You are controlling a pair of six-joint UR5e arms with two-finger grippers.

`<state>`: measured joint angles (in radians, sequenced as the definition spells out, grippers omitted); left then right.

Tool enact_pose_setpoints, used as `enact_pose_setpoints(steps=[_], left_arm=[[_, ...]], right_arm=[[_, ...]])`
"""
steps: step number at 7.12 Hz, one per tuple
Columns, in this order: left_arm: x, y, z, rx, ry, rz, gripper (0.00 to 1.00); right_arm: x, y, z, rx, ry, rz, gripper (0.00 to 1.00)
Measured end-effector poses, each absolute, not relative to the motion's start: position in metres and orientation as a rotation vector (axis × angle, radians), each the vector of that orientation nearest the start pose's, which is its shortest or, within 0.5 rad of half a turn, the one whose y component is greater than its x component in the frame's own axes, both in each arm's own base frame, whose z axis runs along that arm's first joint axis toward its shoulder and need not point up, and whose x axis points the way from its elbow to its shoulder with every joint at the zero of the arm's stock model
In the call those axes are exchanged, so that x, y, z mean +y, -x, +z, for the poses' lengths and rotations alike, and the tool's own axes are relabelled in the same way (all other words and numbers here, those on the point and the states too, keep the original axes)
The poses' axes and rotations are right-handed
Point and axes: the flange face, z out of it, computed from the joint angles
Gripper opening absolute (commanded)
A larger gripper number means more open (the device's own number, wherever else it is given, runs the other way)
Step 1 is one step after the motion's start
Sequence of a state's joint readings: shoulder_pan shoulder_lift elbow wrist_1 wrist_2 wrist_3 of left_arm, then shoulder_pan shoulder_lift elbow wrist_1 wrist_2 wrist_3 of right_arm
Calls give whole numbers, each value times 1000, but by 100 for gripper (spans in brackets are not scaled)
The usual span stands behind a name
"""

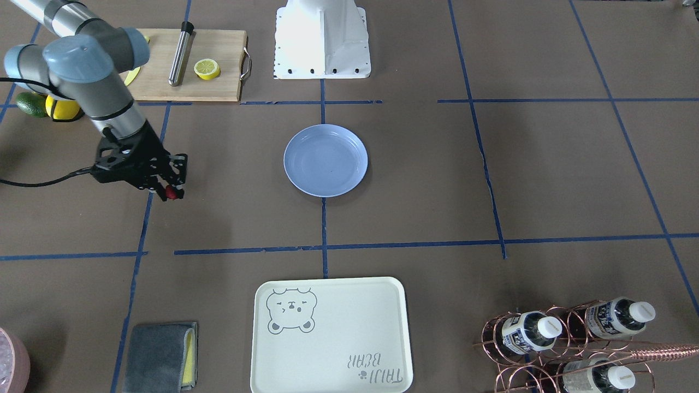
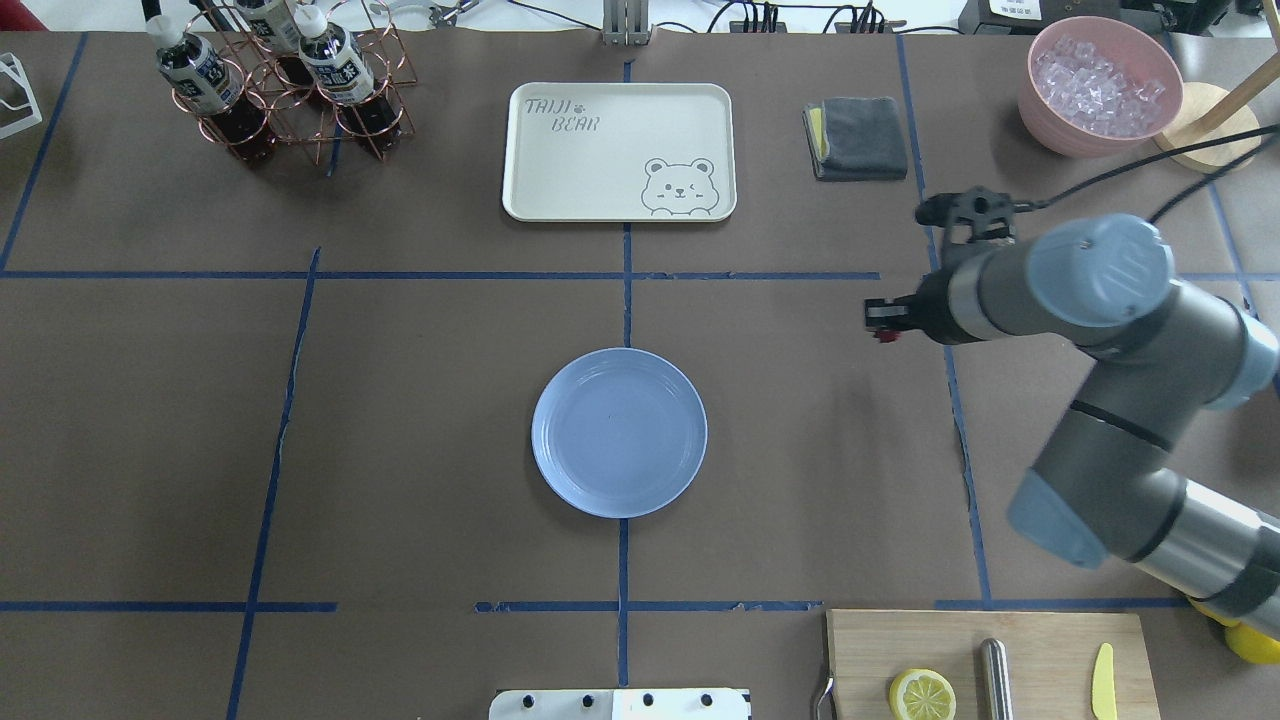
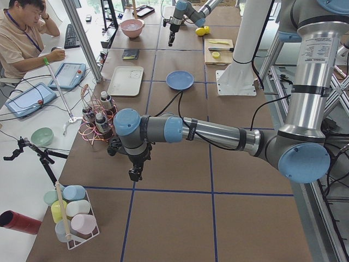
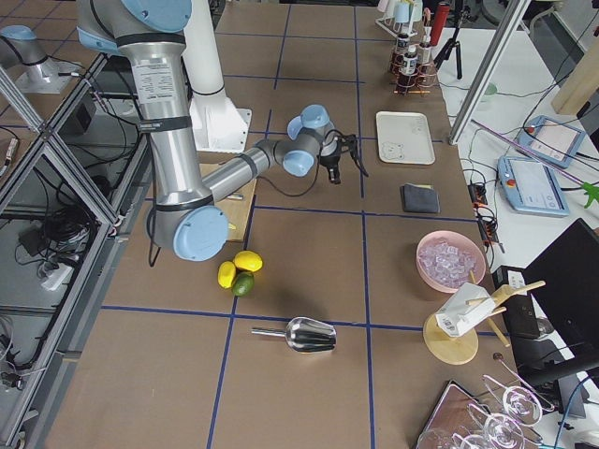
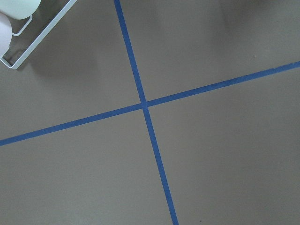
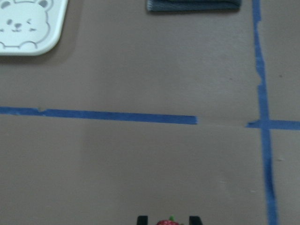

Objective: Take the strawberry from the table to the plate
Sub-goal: 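Carry the strawberry with the right gripper over the light blue plate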

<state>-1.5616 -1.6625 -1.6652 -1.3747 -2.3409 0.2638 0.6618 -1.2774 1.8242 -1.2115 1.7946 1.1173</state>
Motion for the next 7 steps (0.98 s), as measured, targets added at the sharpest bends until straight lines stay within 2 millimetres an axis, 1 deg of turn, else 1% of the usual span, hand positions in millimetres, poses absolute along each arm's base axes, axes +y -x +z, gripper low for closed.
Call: enact_pose_setpoints(steps=[1,2,3,4,5,6,7], left_arm=[[-524,59,585,767,-90,256,100],[-524,59,585,767,-90,256,100],[-524,59,585,767,-90,256,100],[-524,59,584,768,-91,256,100],[-524,59,584,768,-91,256,100],[-524,59,584,768,-91,256,100],[-524,59,584,768,-91,256,100]], right_arm=[[-445,445,280,-863,-279,127,0],[-427,480,229,-858,-265,155,0],[-406,512,198,-849,-263,174,0],[-393,548,181,-829,-266,194,0],[-387,586,171,-803,-265,215,0],[-383,620,167,-772,-261,228,0],[-377,643,170,-746,-256,231,0]])
